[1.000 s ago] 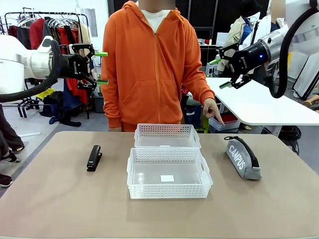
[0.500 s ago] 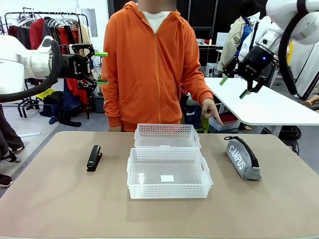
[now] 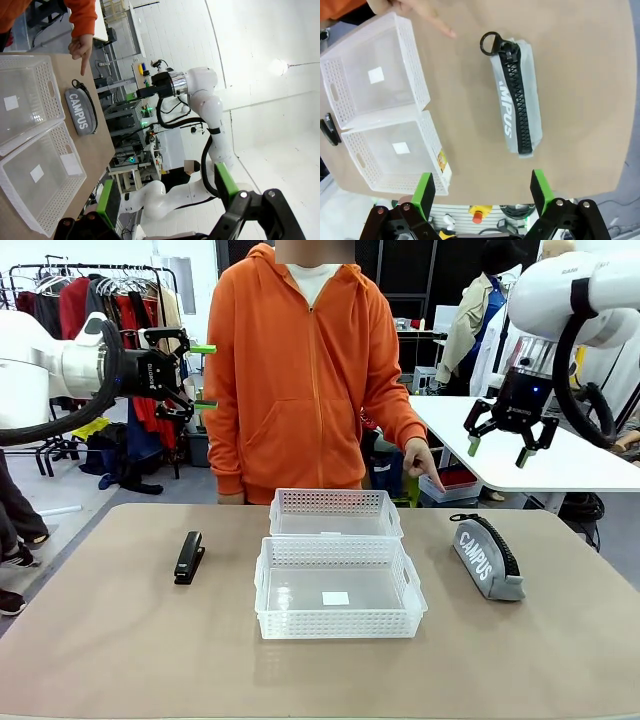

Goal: Distribute items into two baskets.
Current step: Pick up the Pencil pouch that the person points to.

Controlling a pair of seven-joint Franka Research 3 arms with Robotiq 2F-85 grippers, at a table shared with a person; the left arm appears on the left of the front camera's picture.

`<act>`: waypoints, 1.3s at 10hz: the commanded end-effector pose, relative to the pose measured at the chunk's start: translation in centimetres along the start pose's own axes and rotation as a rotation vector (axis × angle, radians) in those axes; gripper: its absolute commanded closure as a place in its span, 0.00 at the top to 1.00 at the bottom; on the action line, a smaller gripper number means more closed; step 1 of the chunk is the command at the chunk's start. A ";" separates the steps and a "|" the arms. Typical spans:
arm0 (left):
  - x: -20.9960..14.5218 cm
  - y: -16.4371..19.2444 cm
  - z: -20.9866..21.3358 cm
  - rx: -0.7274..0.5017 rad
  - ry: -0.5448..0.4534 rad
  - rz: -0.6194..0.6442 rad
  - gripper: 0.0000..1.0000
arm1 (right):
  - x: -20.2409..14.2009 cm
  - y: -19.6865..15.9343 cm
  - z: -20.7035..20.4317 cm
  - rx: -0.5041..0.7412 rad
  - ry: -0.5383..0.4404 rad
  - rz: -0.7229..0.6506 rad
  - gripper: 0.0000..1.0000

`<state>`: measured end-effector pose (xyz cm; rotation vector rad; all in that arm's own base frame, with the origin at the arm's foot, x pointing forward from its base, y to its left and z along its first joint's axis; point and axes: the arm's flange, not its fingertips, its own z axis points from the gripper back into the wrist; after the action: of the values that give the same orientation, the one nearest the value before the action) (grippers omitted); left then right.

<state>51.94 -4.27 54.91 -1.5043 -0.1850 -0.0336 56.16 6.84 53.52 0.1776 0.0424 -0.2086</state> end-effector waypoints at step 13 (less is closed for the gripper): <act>0.0 -0.2 0.2 -0.002 -0.002 -0.002 1.00 | 0.4 -3.0 -13.3 -0.165 0.081 0.168 1.00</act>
<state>51.94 -4.26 54.91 -1.5042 -0.1851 -0.0336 55.98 7.02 40.35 0.0133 0.1410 -0.0419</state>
